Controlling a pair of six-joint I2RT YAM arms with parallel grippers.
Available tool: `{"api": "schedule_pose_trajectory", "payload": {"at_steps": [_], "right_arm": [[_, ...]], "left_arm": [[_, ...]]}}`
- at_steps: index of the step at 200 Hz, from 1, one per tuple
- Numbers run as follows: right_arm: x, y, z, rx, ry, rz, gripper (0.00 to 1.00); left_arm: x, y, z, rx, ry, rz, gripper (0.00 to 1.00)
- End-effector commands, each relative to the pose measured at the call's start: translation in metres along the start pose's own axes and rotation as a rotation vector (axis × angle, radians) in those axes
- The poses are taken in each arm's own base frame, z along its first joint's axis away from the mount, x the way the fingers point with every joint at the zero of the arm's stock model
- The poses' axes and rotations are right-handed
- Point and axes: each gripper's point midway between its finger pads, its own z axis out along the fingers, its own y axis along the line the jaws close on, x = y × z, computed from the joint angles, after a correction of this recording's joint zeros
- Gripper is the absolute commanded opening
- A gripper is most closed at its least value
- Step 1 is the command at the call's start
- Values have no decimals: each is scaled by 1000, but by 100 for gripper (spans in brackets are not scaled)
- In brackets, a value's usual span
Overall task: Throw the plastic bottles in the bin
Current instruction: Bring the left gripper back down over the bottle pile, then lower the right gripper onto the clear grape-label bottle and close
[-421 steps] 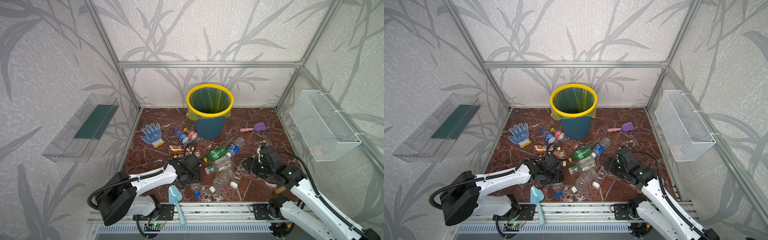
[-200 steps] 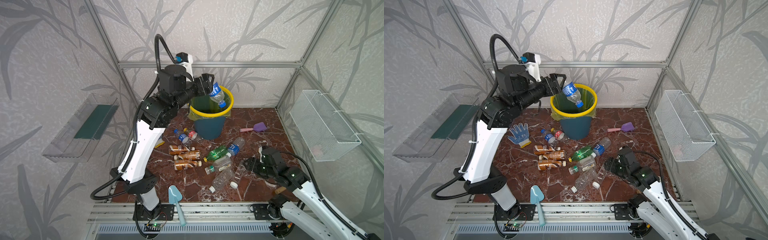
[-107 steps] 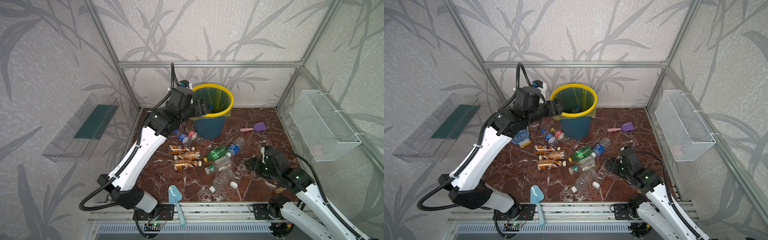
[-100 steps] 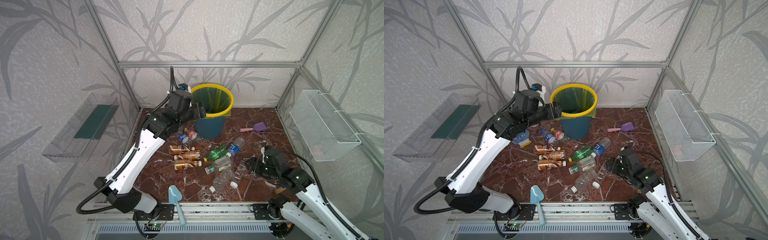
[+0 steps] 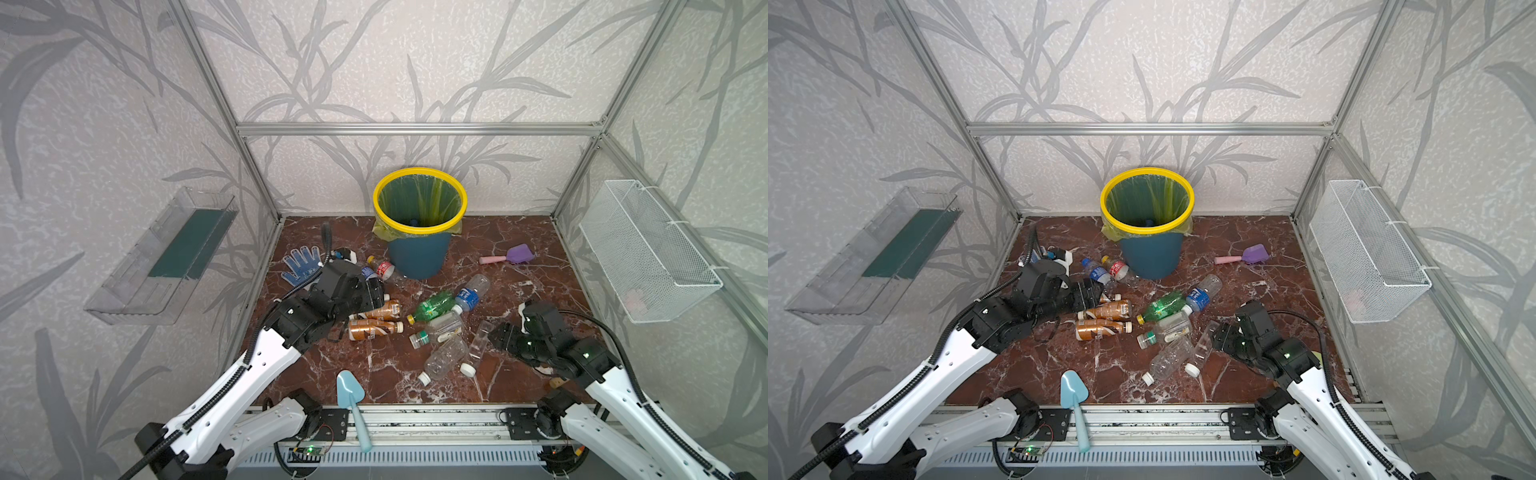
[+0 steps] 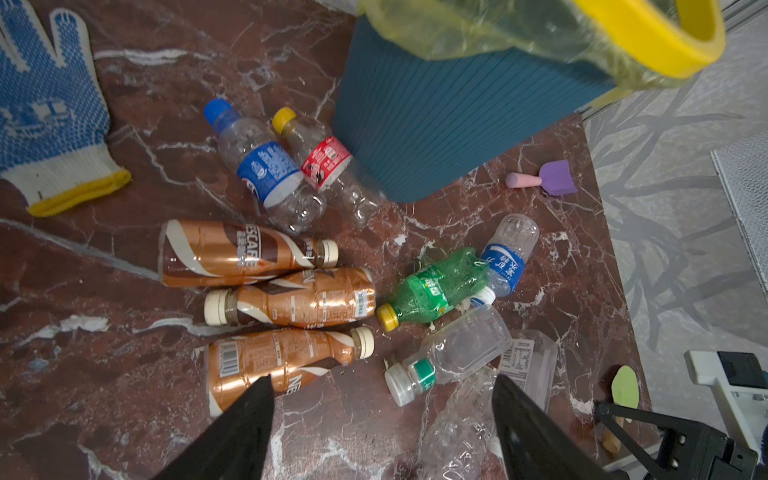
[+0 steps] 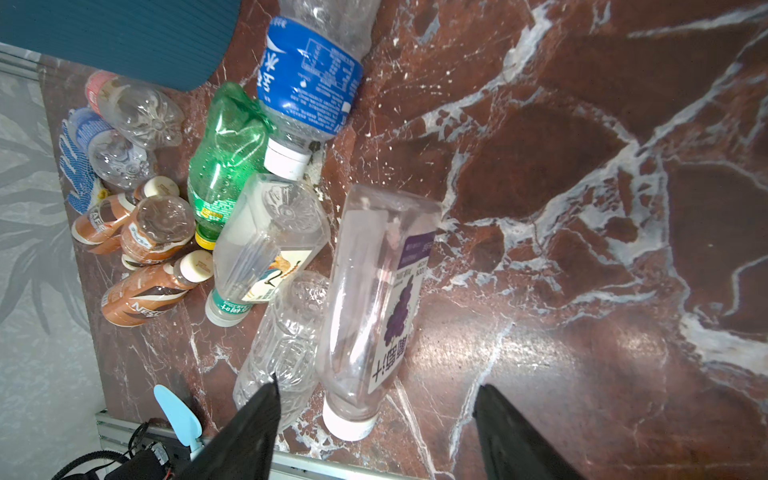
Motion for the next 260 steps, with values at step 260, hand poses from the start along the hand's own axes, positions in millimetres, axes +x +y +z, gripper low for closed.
{"api": "schedule_pose_trajectory", "payload": {"at_steps": [260], "right_arm": [[-4,24,43,343,104,-126,73]], "left_arm": [[81,41,24,4,162,-158,79]]}}
